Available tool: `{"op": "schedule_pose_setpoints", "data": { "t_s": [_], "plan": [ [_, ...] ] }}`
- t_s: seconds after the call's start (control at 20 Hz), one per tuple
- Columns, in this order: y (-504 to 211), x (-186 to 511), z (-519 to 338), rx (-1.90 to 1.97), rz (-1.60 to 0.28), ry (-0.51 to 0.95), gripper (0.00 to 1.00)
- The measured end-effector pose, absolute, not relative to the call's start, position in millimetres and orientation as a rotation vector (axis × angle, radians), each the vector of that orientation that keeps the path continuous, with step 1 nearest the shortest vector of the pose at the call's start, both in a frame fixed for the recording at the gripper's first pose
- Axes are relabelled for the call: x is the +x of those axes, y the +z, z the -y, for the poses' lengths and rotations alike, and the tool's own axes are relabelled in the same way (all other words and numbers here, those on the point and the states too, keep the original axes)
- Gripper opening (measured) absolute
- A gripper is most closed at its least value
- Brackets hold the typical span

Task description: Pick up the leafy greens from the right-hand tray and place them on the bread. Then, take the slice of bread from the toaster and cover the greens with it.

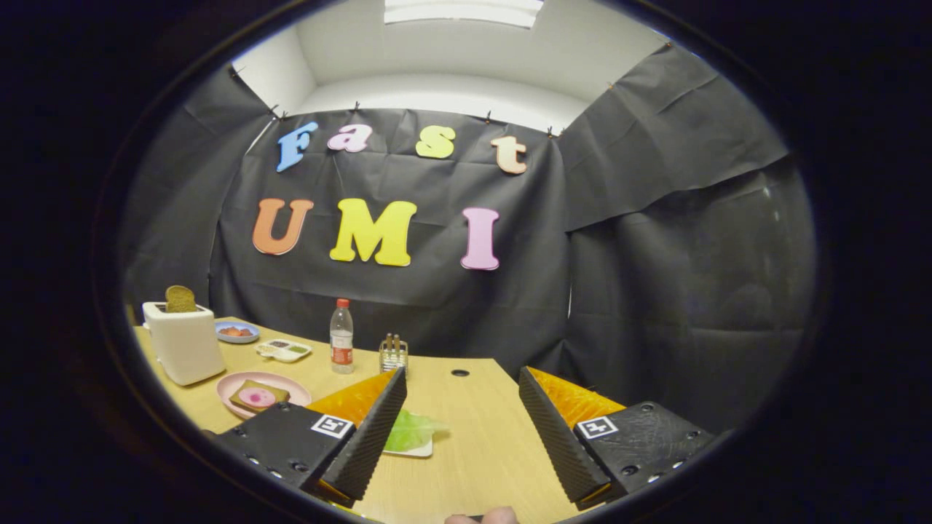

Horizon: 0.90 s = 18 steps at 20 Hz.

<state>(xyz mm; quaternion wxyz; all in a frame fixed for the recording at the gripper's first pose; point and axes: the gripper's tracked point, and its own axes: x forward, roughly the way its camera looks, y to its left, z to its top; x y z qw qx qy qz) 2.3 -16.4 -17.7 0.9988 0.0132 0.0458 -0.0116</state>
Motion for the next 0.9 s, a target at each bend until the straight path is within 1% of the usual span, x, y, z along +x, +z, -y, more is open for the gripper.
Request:
{"op": "schedule_pose_setpoints", "data": {
  "t_s": [0.2,0.5,0.7,0.9],
  "plan": [
    [-19.1,11.2,8.3,0.042,-0.113,-0.010,0.95],
    [-40.2,34.6,-7.9,0.147,-0.226,0.044,0.95],
    [-68.3,56.4,-22.1,0.347,-0.365,0.098,0.96],
    [-111.8,80.6,-25.4,0.552,-0.533,0.081,0.96]
  ]
}}
